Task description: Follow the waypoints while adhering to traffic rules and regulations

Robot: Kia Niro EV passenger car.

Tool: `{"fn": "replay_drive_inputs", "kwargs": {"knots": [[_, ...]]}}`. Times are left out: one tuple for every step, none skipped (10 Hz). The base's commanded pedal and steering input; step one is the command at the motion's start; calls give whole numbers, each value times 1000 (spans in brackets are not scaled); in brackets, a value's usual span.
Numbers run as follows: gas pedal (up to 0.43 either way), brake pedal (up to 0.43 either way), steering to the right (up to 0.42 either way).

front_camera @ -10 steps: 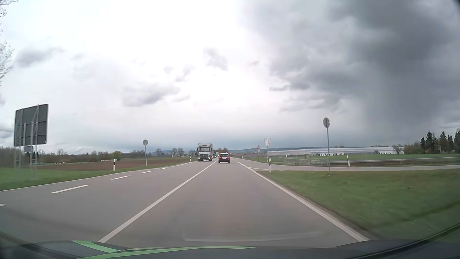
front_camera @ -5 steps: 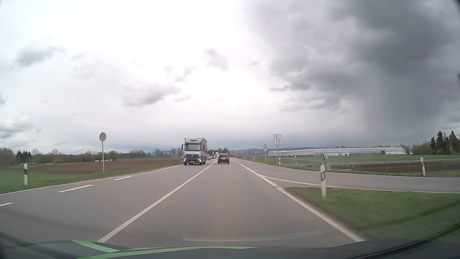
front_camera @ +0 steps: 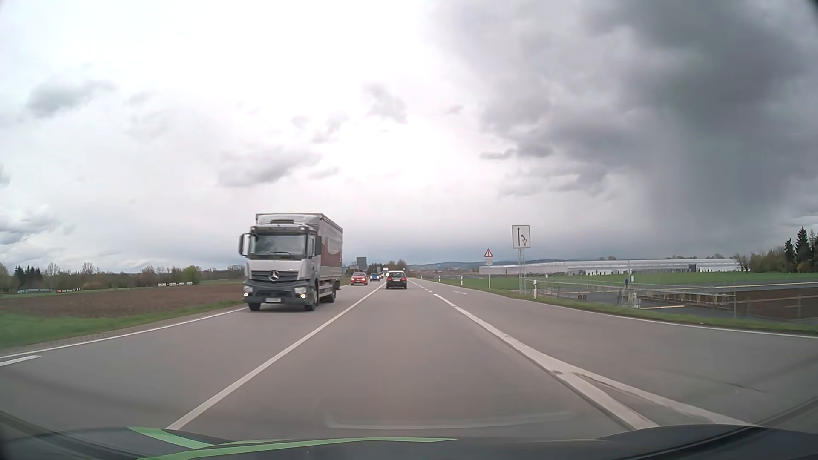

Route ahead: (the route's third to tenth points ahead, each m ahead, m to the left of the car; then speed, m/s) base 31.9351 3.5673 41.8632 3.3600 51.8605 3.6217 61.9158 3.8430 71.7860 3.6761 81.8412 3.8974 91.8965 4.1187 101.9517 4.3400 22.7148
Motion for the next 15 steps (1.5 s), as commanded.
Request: {"fn": "replay_drive_inputs", "kwargs": {"knots": [[59, 0, -4], [59, 0, -3], [59, 0, -4], [59, 0, -4], [59, 0, -3], [59, 0, -4], [59, 0, -4], [59, 0, -4], [67, 0, -4], [67, 0, -4], [79, 0, -4], [79, 0, -3], [79, 0, -3], [87, 0, -3], [98, 0, -3]]}}
